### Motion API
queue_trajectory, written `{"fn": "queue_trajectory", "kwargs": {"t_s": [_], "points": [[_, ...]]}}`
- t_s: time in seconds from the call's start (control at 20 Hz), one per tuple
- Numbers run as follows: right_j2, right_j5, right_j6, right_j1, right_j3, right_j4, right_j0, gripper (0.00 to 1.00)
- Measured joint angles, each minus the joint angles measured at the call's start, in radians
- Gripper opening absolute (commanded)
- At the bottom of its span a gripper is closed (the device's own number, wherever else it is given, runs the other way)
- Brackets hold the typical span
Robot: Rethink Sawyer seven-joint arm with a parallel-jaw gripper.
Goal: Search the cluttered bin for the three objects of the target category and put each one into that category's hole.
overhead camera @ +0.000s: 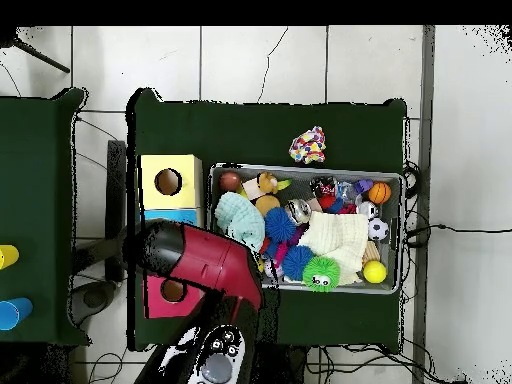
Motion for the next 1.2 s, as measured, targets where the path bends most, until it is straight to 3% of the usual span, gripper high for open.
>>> {"fn": "queue_trajectory", "kwargs": {"t_s": [0.7,1.2], "points": [[0.000,0.009,0.001,0.012,-0.004,0.010,-0.001,1.00],[0.000,0.152,0.001,-0.030,-0.030,0.017,-0.019,1.00]]}}
